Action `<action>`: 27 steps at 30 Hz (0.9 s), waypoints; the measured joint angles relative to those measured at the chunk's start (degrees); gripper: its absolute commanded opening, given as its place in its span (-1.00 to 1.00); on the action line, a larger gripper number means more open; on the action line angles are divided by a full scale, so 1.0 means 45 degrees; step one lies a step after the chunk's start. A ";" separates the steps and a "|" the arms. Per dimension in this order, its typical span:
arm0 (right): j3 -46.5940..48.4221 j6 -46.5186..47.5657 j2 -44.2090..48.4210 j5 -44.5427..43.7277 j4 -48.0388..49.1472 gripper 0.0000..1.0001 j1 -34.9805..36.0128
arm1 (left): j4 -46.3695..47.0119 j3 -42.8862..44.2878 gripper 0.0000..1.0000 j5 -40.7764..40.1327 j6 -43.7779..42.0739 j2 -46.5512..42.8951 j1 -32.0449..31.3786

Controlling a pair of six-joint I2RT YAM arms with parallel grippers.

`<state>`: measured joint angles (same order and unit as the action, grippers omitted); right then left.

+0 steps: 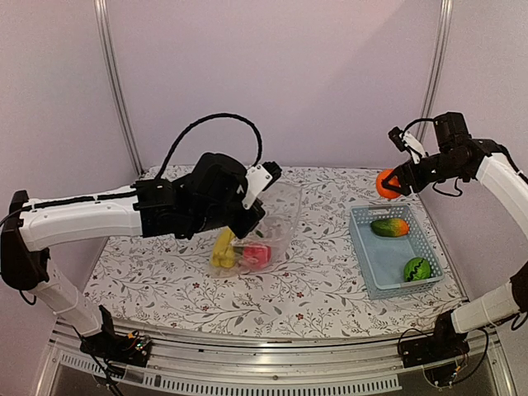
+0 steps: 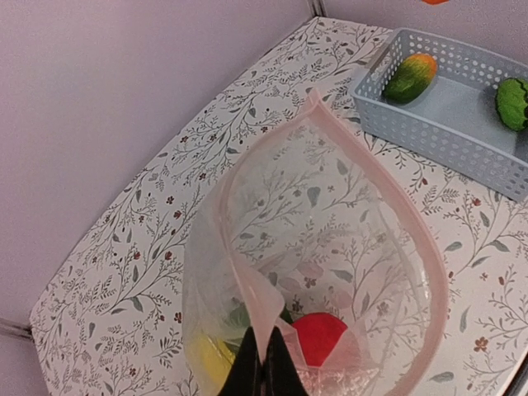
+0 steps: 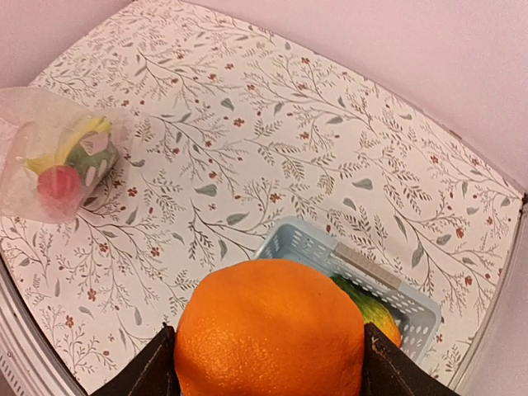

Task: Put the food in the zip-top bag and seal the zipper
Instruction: Place the fake fruit in the zipper food storage bag.

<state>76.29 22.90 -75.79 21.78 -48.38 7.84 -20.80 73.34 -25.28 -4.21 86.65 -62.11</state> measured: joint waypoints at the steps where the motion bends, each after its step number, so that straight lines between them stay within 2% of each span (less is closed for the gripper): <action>1: 0.0209 0.0000 0.0087 0.0369 0.0015 0.11 0.0015 | -0.0005 0.0073 -1.00 0.0010 0.0000 0.0092 0.0010; 5: 0.0899 0.0010 0.0413 0.2084 0.0126 0.11 0.0194 | -0.0121 0.0656 -1.00 0.0136 0.0126 0.0690 0.0010; 14: 0.1035 -0.0321 0.0792 0.4935 0.1146 0.13 0.1297 | -0.0151 0.1307 -1.00 0.0903 0.1107 0.0845 0.0005; 21: 0.1059 -0.0991 0.0777 0.5950 0.2025 0.13 0.2623 | -0.0087 0.1894 -1.00 0.1258 0.1642 0.1287 -0.0078; 27: 0.1481 -0.1083 -0.0024 0.5999 0.2074 0.13 0.4401 | -0.0068 0.2025 -1.00 0.1409 0.2142 0.1423 -0.0121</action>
<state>82.96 18.02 -75.90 48.77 -39.05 27.64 -21.10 82.46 -18.94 5.43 93.06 -62.65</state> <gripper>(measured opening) 0.670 0.005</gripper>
